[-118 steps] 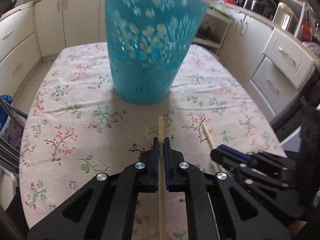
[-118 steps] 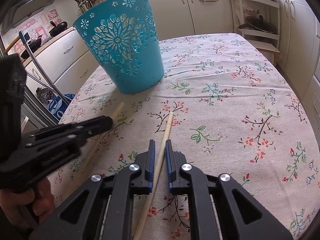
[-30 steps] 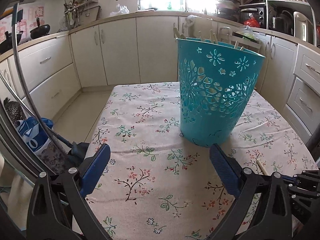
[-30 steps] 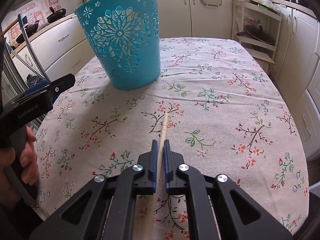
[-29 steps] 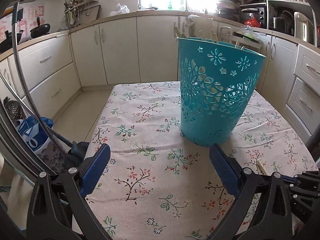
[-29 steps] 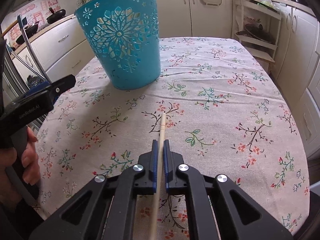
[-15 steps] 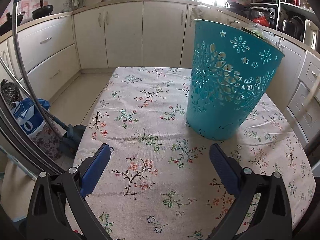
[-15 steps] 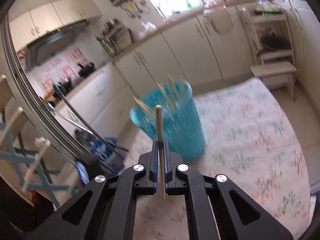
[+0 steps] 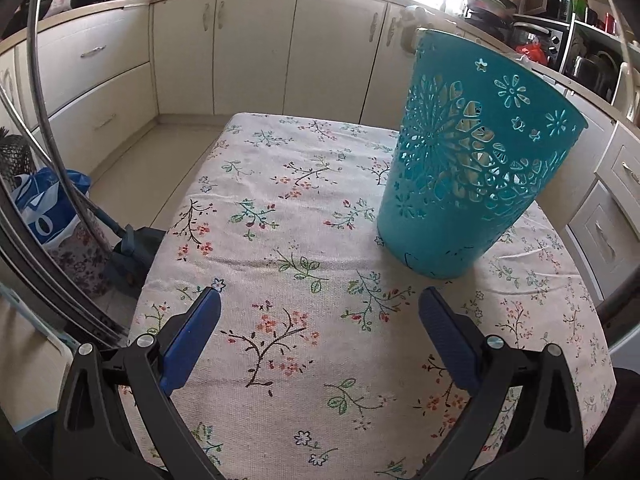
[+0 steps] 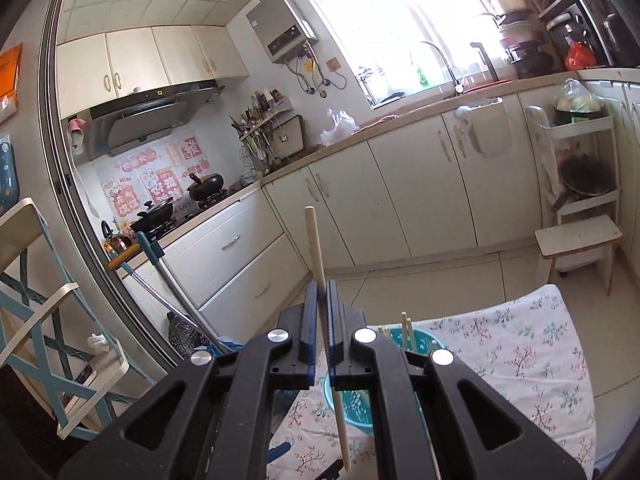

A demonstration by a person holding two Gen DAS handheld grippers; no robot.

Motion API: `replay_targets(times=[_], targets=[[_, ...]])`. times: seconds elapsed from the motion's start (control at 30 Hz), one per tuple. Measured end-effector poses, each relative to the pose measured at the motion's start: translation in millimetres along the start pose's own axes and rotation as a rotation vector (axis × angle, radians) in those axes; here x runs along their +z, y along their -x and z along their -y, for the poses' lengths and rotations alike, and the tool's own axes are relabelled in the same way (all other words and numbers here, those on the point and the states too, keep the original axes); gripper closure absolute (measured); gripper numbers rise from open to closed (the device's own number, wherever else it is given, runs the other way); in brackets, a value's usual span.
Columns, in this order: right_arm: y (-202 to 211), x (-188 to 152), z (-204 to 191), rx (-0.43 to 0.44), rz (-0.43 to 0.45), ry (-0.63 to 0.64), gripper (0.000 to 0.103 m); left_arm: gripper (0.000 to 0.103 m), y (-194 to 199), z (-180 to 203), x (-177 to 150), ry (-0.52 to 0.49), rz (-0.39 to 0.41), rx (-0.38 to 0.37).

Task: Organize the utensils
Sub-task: 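Lift the chopstick over the teal bin and open the right gripper, then move the right gripper back and close on the last chopstick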

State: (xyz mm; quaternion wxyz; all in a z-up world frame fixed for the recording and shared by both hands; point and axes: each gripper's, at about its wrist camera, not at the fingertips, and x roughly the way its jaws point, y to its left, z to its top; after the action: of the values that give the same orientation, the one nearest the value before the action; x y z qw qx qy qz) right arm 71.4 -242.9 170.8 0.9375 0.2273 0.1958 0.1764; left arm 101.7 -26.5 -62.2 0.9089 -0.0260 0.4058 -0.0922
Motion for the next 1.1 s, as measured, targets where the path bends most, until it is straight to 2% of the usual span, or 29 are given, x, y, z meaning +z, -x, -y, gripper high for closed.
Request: replay_targets(times=[0.27,0.43,0.57,0.6,0.67,0.8,0.87,0.97,1.1], targets=[[-26,4,3,-0.065,-0.008,0.044,0.099,0.008,-1,-1,0,0.01,-0.003,-0.011],[-47,-14,18,-0.096,-0.098,0.029,0.099,0.008,-1,-1,-1,0.015,-0.006,-0.015],[-37,-34,31,-0.108,-0.175,-0.002,0.097,0.008,-3,-5,0,0.026,-0.013,-0.022],[-33,-43,37,-0.115,-0.209,-0.014,0.095,0.008,-4,-5,0,0.03,-0.015,-0.023],[-27,-64,42,-0.116,-0.275,-0.022,0.081,0.008,-4,-7,0,0.038,-0.016,-0.025],[-32,-133,43,-0.088,-0.545,0.042,0.079,0.008,-5,-9,-1,0.055,-0.015,-0.021],[-39,-163,38,-0.072,-0.633,0.069,0.079,0.008,-3,-13,-1,0.079,-0.001,-0.017],[-55,-191,30,-0.068,-0.685,0.105,0.079,0.008,0,-25,-2,0.151,0.023,-0.019],[-86,-210,26,-0.15,-0.719,0.203,0.079,0.008,-1,-35,-4,0.205,0.027,-0.029]])
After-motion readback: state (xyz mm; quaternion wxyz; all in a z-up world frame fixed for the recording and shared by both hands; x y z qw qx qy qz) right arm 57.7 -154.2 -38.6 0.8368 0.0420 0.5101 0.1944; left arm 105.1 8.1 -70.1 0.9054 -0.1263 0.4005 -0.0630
